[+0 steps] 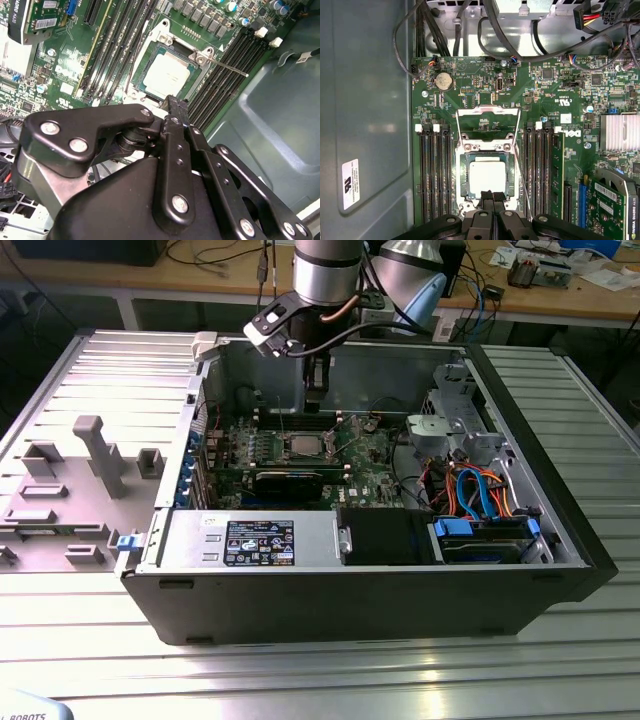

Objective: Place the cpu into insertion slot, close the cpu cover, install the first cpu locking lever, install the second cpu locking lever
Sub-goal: 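Close the cpu cover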

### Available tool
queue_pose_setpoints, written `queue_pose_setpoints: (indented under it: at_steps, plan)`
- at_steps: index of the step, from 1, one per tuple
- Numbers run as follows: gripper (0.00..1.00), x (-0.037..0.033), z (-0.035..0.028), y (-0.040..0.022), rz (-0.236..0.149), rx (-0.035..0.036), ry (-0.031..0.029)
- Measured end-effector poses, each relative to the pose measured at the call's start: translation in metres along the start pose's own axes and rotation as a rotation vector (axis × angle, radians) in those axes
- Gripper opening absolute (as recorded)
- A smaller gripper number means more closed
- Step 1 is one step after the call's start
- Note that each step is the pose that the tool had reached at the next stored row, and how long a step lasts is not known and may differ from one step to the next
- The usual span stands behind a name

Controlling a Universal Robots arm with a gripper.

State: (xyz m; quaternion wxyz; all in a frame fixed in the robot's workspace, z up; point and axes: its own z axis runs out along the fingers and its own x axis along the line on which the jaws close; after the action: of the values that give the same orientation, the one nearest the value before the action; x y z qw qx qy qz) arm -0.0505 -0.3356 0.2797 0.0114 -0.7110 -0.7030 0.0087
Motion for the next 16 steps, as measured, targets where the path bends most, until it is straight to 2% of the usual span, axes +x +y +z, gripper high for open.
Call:
queue_pose_setpoints:
  at_steps: [16]
  plan:
    - [0.11, 0.0000, -0.0001, 0.0038, 0.000, 0.0000, 0.0000]
